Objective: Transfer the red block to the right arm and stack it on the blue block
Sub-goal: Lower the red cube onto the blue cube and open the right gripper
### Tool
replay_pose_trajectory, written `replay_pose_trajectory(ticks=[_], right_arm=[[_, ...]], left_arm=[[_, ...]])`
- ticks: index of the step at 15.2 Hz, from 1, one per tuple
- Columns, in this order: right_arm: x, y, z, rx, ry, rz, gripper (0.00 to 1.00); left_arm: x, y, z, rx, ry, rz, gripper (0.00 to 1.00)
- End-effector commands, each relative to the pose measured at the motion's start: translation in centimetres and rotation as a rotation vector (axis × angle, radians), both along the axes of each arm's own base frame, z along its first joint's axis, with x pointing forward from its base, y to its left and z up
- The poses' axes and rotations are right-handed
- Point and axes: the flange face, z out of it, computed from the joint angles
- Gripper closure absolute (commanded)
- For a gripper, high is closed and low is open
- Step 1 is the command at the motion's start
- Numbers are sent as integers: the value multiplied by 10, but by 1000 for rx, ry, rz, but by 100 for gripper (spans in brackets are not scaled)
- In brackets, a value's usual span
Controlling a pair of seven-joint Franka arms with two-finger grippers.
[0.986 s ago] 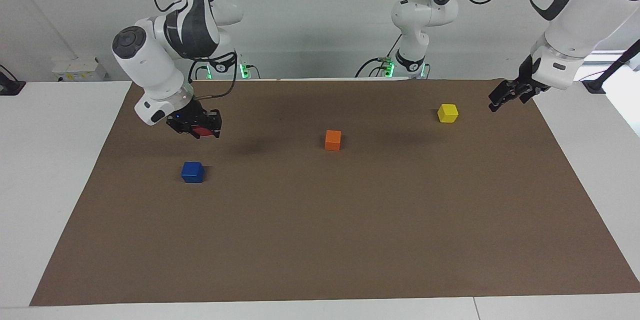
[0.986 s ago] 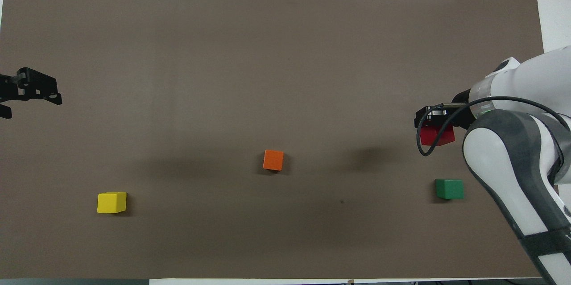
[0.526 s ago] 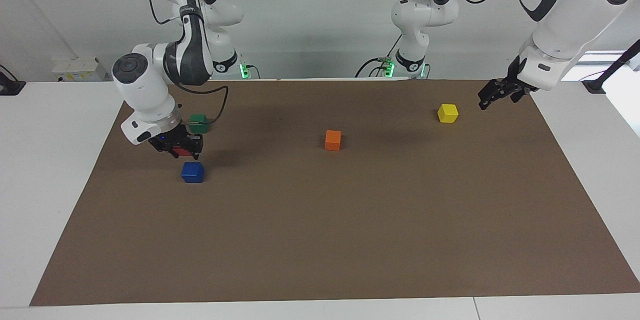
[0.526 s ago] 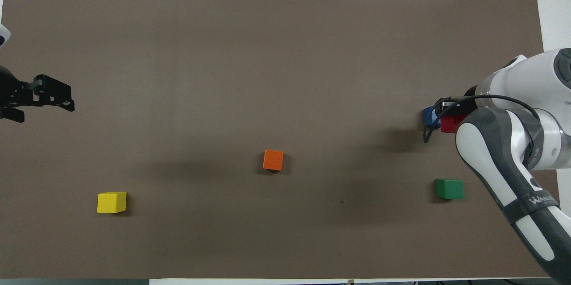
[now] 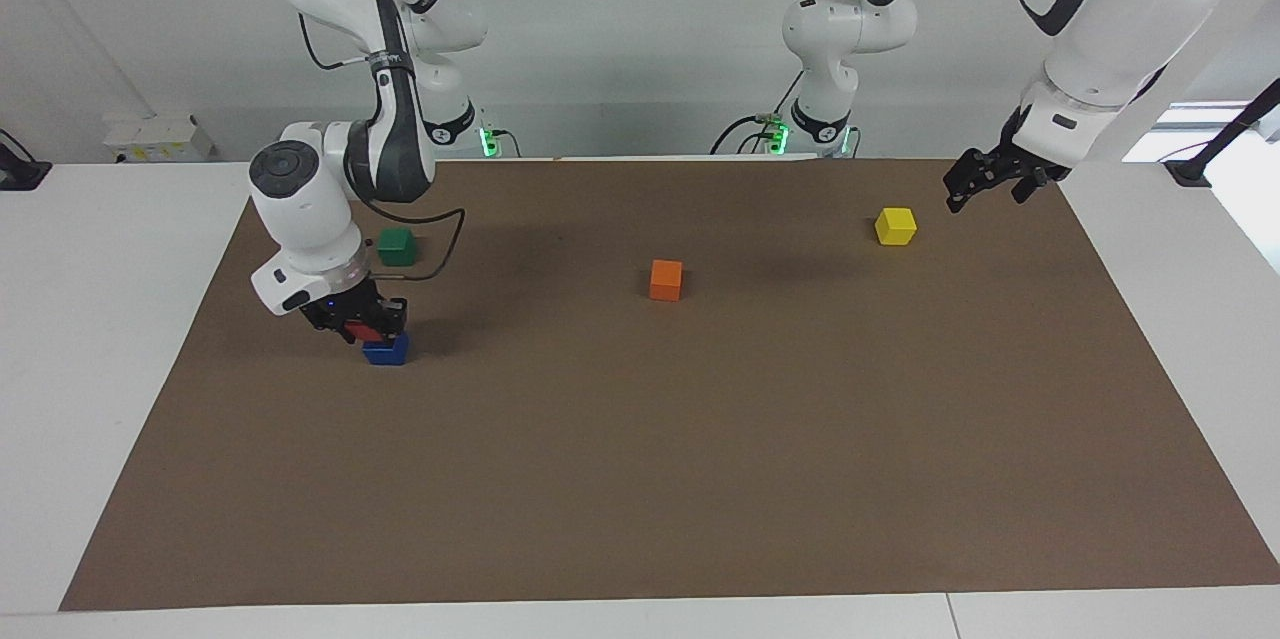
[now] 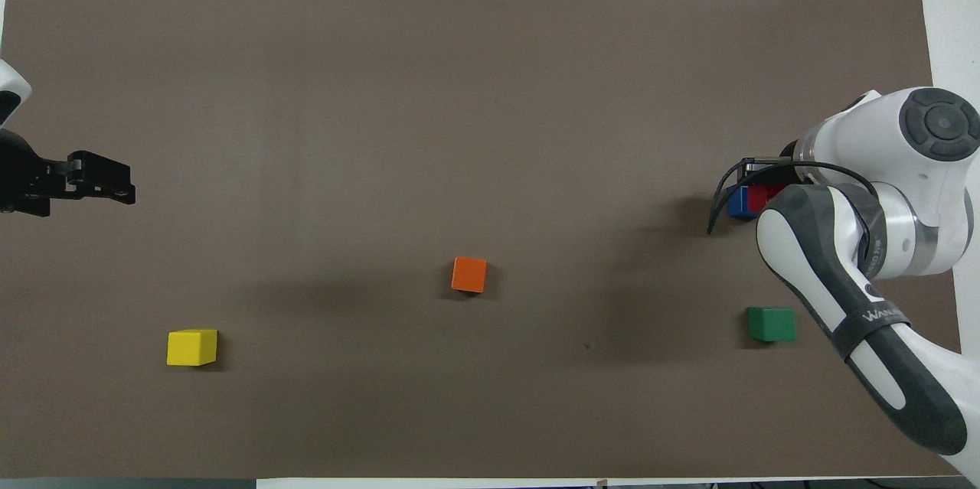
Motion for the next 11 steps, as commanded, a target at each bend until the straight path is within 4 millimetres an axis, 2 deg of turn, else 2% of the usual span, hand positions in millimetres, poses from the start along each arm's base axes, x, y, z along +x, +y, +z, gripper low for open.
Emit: replay_pose_trajectory(ticks=[1,6,11], right_arm=[[5,-3,-8,-18,-18,-21,100],[4,-2,-9,-16,-22,-53,100],[-2,-3,-20,-9,-60,-50,100]], left_arm=[[-3,0,3,20,-44,-24,0],[3,-3,4,18,-78,-72,0],[3,-22,6,17,-77,-106,0]])
